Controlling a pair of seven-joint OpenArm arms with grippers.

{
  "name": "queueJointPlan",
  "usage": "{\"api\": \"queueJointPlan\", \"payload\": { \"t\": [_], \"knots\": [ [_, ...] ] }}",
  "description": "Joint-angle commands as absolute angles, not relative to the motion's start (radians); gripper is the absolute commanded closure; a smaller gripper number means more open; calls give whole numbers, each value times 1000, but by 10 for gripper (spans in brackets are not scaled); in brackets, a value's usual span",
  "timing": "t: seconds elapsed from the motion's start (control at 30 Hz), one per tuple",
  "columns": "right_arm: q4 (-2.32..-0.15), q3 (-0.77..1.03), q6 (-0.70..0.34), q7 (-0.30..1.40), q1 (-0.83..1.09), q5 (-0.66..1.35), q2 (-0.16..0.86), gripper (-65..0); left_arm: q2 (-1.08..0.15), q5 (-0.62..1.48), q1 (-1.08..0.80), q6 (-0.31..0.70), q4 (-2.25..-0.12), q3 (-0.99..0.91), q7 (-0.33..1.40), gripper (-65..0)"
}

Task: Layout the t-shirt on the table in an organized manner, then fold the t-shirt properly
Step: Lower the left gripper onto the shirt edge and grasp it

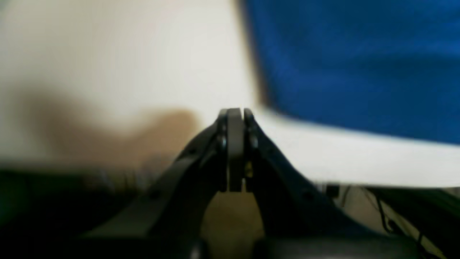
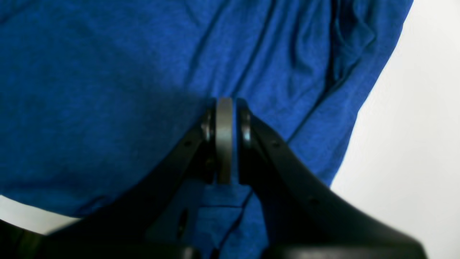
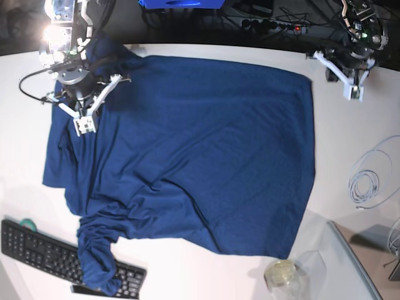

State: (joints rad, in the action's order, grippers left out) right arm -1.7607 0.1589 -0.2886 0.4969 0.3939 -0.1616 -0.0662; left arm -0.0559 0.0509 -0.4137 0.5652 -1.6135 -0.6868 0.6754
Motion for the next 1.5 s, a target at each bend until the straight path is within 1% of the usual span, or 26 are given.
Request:
{"api": "queueJointPlan", "payload": {
  "t": [0.0,0.07,0.13,0.17,0.2,0.3,0.33,0.37,0.43,0.47,0.5,0.57,0.6,0.77,0.83,0.9,0.97,1.03,1.17,1.3,1.47],
  "knots": [
    [-1781,159,-285,476,395,-162,-61,-29,-59,85,-412,573,-1606,-690,657,-20],
    [-1787,159,-285,476,398,-162,-61,-29,-74,162,-414,575,-1573,-679,641,-240],
    [-1788,159,-285,476,398,-162,-61,-29,-97,269,-423,575,-1534,-641,599,-476],
    [-1788,159,-285,476,398,-162,-61,-29,-113,312,-429,575,-1512,-618,579,-568],
    [-1788,159,-285,476,398,-162,-61,-29,-124,354,-430,575,-1488,-599,559,-645],
    [-1788,159,-285,476,398,-162,-61,-29,-127,407,-417,573,-1423,-573,530,-650],
    [-1788,159,-285,476,398,-162,-61,-29,-124,404,-400,573,-1405,-570,527,-629],
    [-1788,159,-285,476,398,-162,-61,-29,-122,404,-386,573,-1380,-565,526,-591],
    [-1788,160,-285,476,398,-162,-59,-29,-117,404,-364,573,-1337,-565,524,-497],
    [-1788,162,-285,476,398,-162,-58,-29,-107,406,-358,573,-1326,-572,524,-425],
    [-1788,165,-285,476,398,-162,-56,-29,-97,406,-352,572,-1331,-575,524,-337],
    [-1788,166,-285,476,398,-162,-54,-29,-91,406,-358,568,-1380,-575,524,-120],
    [-1788,168,-285,476,398,-162,-53,-29,-85,406,-369,556,-1414,-575,524,0],
    [-1782,168,-285,476,398,-165,-53,-29,-79,404,-423,372,-1639,-562,526,0],
    [-1782,168,-285,476,398,-165,-53,-29,-88,403,-424,325,-1704,-518,527,0],
    [-1782,168,-285,476,398,-165,-53,-29,-101,381,-418,268,-1744,-443,529,0],
    [-1782,168,-285,476,395,-165,-53,-29,-114,289,-380,203,-1753,-318,529,0],
    [-1782,168,-285,476,392,-166,-53,-29,-111,176,-341,142,-1719,-188,539,0],
    [-1781,168,-285,476,390,-166,-51,-29,-84,45,-246,131,-1590,-16,588,0],
    [-1781,168,-285,476,389,-166,-51,-29,-38,-13,-194,131,-1526,8,615,0],
    [-1779,168,-285,476,392,-166,-51,-29,-41,-36,-194,131,-1544,4,668,0]
  ]
}}
